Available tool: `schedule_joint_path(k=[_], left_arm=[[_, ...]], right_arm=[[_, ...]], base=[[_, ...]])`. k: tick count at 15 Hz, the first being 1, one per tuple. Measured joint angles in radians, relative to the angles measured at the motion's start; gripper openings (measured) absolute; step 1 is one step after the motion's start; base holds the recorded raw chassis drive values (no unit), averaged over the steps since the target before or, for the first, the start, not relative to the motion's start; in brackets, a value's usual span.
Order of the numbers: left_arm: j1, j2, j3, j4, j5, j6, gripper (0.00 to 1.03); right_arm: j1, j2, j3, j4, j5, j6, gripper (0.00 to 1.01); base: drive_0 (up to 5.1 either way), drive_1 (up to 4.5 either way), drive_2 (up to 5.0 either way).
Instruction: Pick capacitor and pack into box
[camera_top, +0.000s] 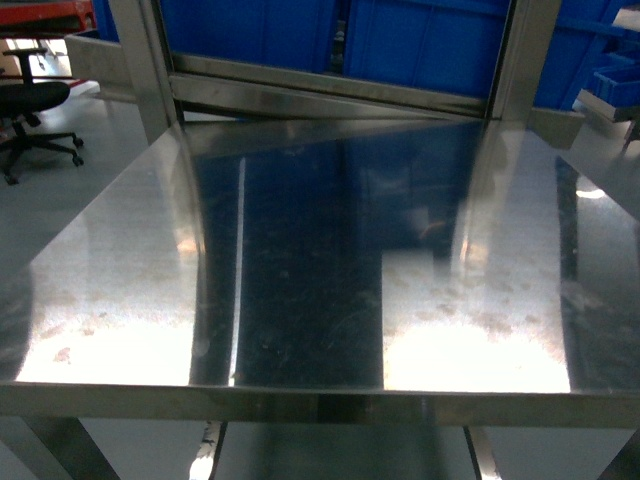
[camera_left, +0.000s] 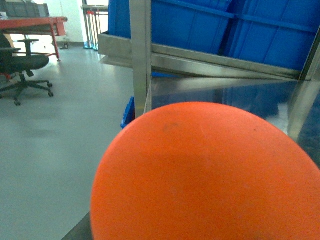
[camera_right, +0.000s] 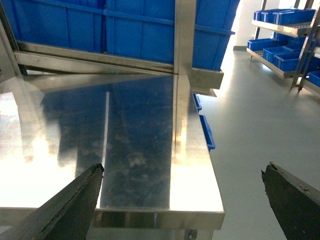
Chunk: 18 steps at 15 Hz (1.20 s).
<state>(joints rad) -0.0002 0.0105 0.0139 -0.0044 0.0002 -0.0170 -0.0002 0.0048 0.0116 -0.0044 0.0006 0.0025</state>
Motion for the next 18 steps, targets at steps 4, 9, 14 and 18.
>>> schedule_joint_path(k=[4, 9, 14, 18], left_arm=[[0.000, 0.000, 0.000, -0.002, -0.002, 0.003, 0.43], [0.000, 0.000, 0.000, -0.002, 0.000, 0.003, 0.43], [0.000, 0.000, 0.000, -0.002, 0.000, 0.004, 0.43], [0.000, 0.000, 0.000, -0.002, -0.001, 0.003, 0.43]], right_arm=[[0.000, 0.000, 0.000, 0.000, -0.001, 0.000, 0.98], [0.000, 0.000, 0.000, 0.000, 0.000, 0.000, 0.98], [0.000, 0.000, 0.000, 0.000, 0.000, 0.000, 0.98], [0.000, 0.000, 0.000, 0.000, -0.001, 0.000, 0.98]], base=[[0.0, 0.00, 0.0], [0.0, 0.00, 0.0], [0.0, 0.00, 0.0], [0.0, 0.00, 0.0]])
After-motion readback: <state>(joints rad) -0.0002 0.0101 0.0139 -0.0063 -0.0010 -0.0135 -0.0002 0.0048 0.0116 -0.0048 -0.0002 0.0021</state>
